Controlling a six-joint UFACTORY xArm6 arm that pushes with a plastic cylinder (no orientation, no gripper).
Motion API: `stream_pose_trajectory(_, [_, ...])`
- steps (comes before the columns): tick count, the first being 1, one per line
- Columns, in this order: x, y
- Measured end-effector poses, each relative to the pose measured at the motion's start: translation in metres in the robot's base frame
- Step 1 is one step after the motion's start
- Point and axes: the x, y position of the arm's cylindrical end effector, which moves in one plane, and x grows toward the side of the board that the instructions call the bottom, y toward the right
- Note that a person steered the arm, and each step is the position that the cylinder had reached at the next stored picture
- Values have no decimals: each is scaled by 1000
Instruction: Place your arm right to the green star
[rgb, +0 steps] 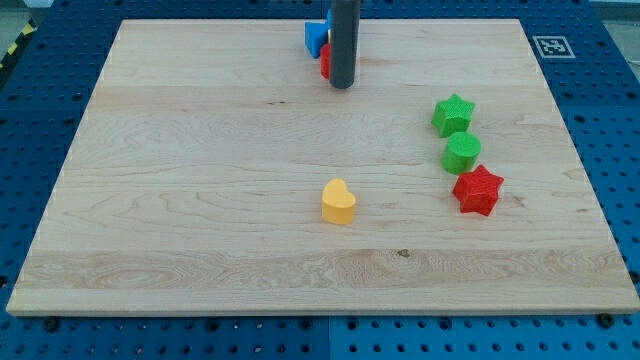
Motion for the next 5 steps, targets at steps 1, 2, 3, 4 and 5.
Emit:
stream_pose_trajectory(1, [-5, -2])
stream_pose_trajectory(2, [-10, -2])
stream_pose_trajectory(3, [20, 2])
stream_pose_trajectory(4, [39, 39])
stream_pose_trajectory(5, [33, 101])
